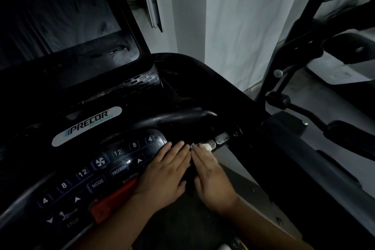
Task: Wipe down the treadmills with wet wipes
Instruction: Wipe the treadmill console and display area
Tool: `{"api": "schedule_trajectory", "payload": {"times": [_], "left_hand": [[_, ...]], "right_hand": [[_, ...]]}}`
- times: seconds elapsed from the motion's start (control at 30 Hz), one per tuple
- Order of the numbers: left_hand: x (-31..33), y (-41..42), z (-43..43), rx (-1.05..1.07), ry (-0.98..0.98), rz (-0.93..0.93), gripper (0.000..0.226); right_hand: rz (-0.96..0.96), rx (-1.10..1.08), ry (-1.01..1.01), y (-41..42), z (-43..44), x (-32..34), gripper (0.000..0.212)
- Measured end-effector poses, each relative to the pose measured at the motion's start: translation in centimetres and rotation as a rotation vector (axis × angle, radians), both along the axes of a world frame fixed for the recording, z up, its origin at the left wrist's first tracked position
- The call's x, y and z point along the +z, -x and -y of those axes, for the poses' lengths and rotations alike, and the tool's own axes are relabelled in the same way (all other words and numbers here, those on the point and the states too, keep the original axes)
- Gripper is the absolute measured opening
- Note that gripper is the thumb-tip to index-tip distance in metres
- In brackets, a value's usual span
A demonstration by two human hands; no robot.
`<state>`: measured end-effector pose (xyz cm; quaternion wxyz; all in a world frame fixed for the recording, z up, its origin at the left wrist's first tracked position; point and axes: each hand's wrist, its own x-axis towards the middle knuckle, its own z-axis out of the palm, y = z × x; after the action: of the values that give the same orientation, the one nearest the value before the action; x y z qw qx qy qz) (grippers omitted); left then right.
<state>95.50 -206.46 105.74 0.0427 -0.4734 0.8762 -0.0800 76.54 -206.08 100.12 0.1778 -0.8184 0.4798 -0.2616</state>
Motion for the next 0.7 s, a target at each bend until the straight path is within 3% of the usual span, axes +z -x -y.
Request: {"api": "schedule_trajectory", "payload": {"times": [0.07, 0.17, 0.33, 0.47, 0.53, 0.63, 0.7], "left_hand": [[0.1, 0.0, 0.0, 0.001, -0.002, 0.002, 0.082], [0.1, 0.1, -0.1, 0.007, -0.001, 0.003, 0.083], [-0.2, 0.2, -0.1, 0.005, 0.001, -0.006, 0.084], [-0.4, 0.8, -0.2, 0.044, -0.022, 0.005, 0.083], [-0.6, 1.3, -0.2, 0.051, -0.028, -0.014, 0.081], [-0.8, 1.6, -0.1, 0.043, -0.015, -0.022, 0.080], [-1.0, 1.5, 0.1, 0.044, -0.007, -0.012, 0.081]], "right_hand": [[-0.028, -0.041, 0.022, 2.0, 1.1, -0.8, 0.077], [0.077, -0.312, -0.080, 2.5, 2.5, -0.6, 0.078], [0.030, 0.029, 0.037, 1.1, 0.2, -1.3, 0.089], [0.165, -0.372, -0.098, 3.7, 3.8, -1.3, 0.079], [0.189, -0.302, -0.094, 1.1, 2.3, -0.6, 0.079], [0.077, 0.023, 0.044, 1.3, 0.8, -1.2, 0.082], [0.100, -0.104, 0.050, 3.5, 3.1, -1.7, 0.079]]}}
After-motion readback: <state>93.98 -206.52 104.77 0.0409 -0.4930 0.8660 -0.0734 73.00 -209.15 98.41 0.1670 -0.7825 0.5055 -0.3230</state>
